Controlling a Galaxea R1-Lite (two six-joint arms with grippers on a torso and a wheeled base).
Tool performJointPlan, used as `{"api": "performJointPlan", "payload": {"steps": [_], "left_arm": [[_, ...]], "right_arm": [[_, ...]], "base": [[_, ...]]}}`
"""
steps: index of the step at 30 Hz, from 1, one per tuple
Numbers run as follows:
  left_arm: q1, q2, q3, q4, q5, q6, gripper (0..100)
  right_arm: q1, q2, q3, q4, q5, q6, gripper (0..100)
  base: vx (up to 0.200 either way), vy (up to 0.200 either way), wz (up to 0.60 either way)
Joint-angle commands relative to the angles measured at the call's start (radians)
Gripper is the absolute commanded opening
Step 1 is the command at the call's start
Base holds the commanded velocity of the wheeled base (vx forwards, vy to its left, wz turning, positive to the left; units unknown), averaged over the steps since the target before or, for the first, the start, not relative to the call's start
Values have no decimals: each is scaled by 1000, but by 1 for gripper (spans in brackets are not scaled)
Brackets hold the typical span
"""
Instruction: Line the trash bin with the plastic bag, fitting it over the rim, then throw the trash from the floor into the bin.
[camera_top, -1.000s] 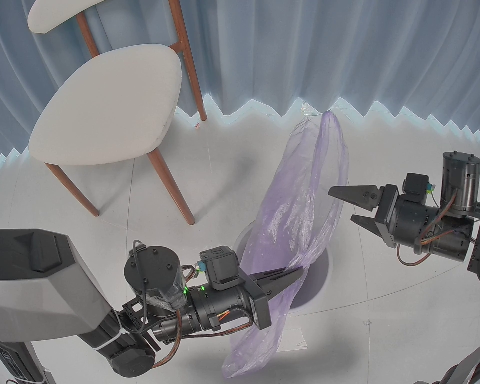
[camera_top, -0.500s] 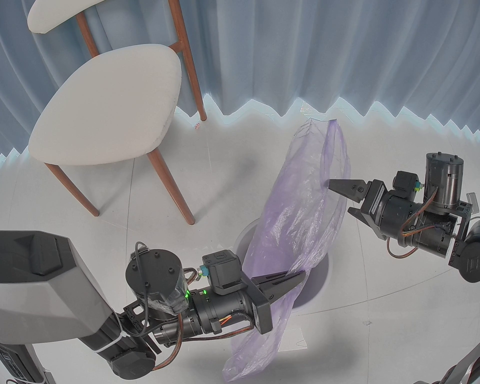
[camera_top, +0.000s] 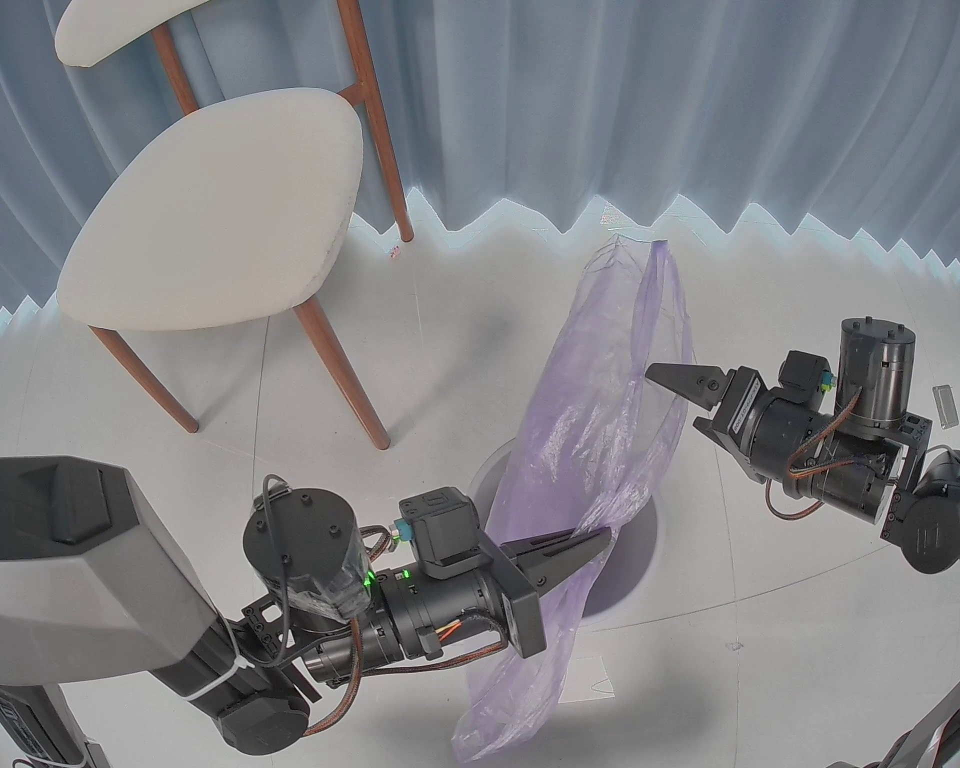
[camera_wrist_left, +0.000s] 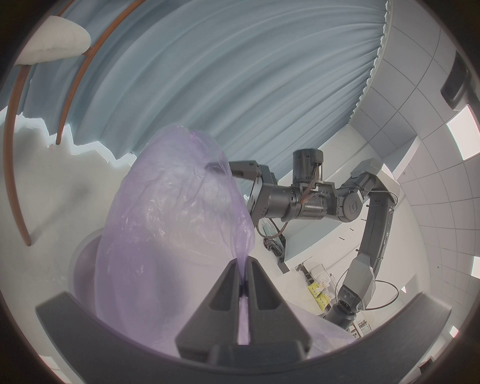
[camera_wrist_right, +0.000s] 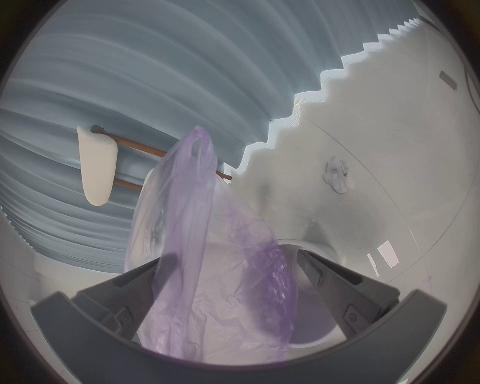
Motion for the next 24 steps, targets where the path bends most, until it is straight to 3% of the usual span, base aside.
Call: {"api": "performJointPlan", "payload": {"steps": [1, 9, 16, 17, 24], "left_arm": [[1, -10, -4, 0, 1, -1, 0], [-7, -10, 0, 0, 1, 0, 0], [-8, -4, 6, 0, -7, 3, 0], [-10, -2, 6, 0, -7, 3, 0], [-7, -5, 12, 0, -7, 5, 0]], "right_arm": [[0, -10, 26, -6, 0, 0, 100], [1, 30, 15, -20, 3, 5, 100], [10, 40, 35, -121, 8, 3, 100], [10, 43, 34, -121, 8, 9, 0], [35, 48, 40, -122, 23, 41, 0]], "base": [[0, 0, 0], [0, 0, 0], [0, 0, 0], [0, 0, 0], [0, 0, 0]]}}
